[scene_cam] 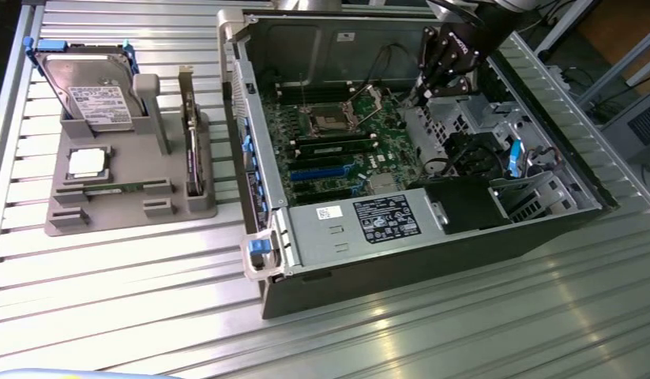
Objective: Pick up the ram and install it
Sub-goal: 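Press down the ram until it locks into place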
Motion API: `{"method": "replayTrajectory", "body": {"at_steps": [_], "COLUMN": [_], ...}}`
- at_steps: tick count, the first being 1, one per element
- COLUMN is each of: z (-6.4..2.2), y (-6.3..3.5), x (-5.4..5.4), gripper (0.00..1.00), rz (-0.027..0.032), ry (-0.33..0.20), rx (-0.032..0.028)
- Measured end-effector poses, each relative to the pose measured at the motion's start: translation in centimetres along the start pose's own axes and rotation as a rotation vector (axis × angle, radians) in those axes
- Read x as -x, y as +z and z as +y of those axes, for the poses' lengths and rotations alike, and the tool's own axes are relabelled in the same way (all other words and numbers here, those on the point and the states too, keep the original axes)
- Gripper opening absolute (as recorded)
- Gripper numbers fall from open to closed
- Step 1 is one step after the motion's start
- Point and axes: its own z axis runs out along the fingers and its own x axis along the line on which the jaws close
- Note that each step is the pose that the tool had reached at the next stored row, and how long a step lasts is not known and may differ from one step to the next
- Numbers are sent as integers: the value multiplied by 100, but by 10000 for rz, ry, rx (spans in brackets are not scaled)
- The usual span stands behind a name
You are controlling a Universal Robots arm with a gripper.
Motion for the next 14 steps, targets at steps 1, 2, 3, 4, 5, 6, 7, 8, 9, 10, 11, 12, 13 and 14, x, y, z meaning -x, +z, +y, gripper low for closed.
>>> {"method": "replayTrajectory", "body": {"at_steps": [1, 2, 3, 4, 5, 6, 7, 8, 9, 10, 11, 12, 13, 14], "z": [0, 0, 0, 1, 1, 1, 1, 0, 0, 0, 0, 0, 0, 0], "y": [0, 0, 0, 1, 0, 3, 4, 4, 6, 8, 10, 12, 13, 14], "x": [0, 0, 0, 0, 0, 0, 0, 0, 0, 0, 0, -1, -1, -1], "gripper": [10, 10, 10, 10, 10, 10, 10, 10, 10, 10, 10, 10, 10, 10], "rz": [-1, -1, -1, -1, -1, 0, 6, 18, 28, 41, 56, 70, 76, 77], "ry": [1, 1, 1, 1, 1, 0, -4, -11, -21, -32, -43, -54, -59, -61], "rx": [0, 0, 0, -1, 0, -46, -120, -249, -427, -636, -872, -1077, -1167, -1186]}}
